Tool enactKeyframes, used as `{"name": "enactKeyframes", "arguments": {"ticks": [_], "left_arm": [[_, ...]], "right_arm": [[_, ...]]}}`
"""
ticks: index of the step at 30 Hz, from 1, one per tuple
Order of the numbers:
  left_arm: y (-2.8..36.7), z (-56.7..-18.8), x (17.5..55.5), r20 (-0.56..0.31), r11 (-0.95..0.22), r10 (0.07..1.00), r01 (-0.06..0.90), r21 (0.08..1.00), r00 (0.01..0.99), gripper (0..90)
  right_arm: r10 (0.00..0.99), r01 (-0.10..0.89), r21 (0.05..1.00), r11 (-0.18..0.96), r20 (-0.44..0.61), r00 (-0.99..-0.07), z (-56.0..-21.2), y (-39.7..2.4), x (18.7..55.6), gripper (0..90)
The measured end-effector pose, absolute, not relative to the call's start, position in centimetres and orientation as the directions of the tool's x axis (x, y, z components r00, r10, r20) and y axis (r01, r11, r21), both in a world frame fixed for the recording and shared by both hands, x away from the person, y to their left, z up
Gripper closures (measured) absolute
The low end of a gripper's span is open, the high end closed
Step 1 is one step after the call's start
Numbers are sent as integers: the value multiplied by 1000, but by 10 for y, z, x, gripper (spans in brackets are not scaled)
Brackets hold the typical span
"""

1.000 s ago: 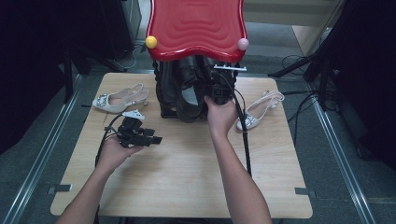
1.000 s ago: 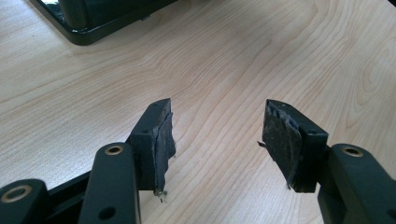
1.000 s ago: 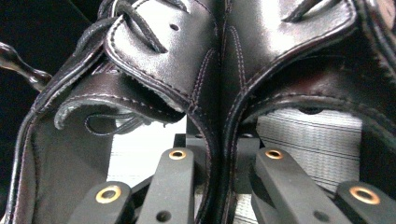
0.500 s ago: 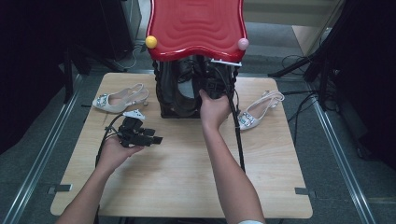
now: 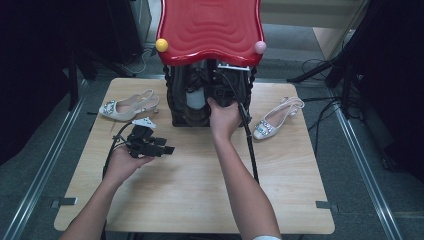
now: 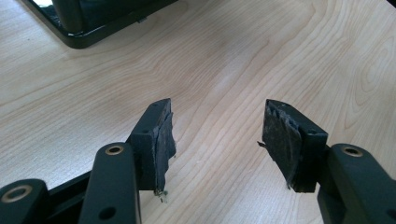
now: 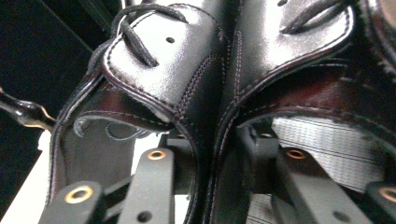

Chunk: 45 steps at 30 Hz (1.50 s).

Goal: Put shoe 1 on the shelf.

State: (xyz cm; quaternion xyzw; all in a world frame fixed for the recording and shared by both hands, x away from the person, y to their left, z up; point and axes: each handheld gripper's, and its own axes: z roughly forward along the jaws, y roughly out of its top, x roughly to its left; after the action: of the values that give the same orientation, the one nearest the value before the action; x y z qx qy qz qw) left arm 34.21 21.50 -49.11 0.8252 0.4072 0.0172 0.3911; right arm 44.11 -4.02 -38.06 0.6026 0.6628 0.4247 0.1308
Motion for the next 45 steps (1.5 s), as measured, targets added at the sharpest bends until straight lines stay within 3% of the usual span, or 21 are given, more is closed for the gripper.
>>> {"name": "enactKeyframes", "arguments": {"ticks": [8,23,29,35,39,42,45], "left_arm": [[215,-491,342,-289,-365,683,657,660,670,430],[215,-481,341,-298,-345,679,650,677,671,428],[215,-468,340,-307,-334,679,653,680,667,443],[212,-448,343,-318,-324,653,633,703,688,535],[210,-433,349,-338,-319,621,623,714,707,602],[207,-418,352,-309,-333,624,602,726,718,651],[206,-405,357,-289,-339,619,581,740,730,711]], "right_arm": [[886,687,721,-88,372,-277,-379,-45,441,607],[801,669,741,-55,433,-414,-367,-69,418,584],[781,645,764,-2,404,-476,-359,-84,403,572],[753,612,786,84,352,-555,-357,-98,383,562],[718,626,772,112,373,-588,-363,-106,373,540],[697,626,771,118,385,-605,-367,-111,367,534],[692,584,792,182,319,-647,-372,-113,358,531]]}}
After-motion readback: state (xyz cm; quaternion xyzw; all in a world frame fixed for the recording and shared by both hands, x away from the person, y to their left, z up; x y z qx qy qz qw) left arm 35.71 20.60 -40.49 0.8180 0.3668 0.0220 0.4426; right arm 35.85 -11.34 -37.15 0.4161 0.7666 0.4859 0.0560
